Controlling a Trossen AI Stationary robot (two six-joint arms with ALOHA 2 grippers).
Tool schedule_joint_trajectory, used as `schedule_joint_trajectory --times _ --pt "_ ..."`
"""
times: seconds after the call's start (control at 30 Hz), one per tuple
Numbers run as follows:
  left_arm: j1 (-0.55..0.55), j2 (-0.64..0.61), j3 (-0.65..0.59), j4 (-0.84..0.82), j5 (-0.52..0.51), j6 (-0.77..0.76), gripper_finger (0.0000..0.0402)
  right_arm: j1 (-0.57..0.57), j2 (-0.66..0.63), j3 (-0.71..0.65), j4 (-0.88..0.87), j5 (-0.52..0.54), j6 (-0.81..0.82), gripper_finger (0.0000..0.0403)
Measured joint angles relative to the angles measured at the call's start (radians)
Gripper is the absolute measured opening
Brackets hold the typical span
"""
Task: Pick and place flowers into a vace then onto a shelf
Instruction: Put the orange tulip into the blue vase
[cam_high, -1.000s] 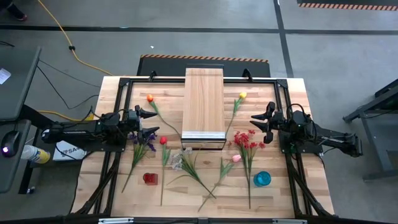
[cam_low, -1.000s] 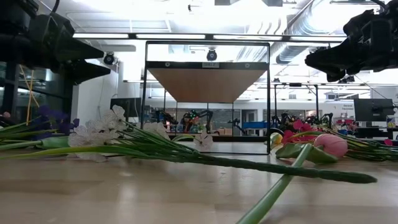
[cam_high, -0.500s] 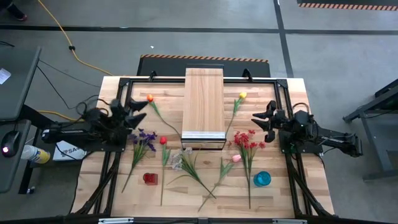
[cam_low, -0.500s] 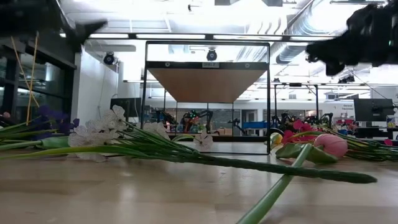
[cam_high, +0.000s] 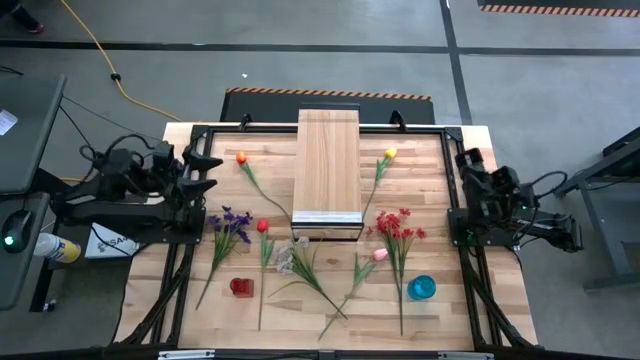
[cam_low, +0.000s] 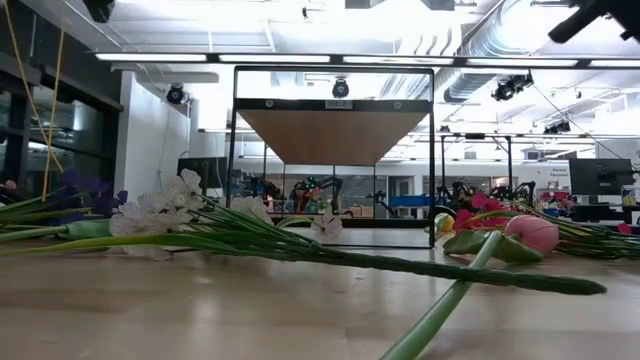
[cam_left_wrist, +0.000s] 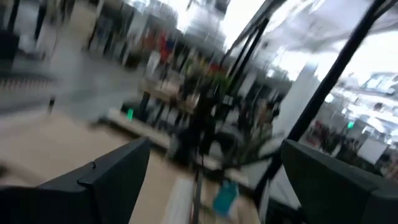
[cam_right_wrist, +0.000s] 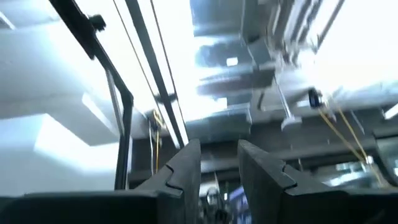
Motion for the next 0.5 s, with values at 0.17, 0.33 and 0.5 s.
schedule_joint_trajectory --times 0.17,0.33,0.5 --pt "0.000 0.102 0.085 -0.062 0.000 -0.007 0.0397 0.000 0.000 0.000 0.023 0.003 -0.015 0.0099" --pt "0.000 0.149 0.113 -0.057 0.000 -0.015 0.0397 0.000 0.000 0.000 0.027 0.005 -0.016 0.0099" --pt "0.000 0.153 0.114 -0.058 -0.015 -0.015 0.0397 0.000 0.000 0.000 0.028 0.005 -0.016 0.0099"
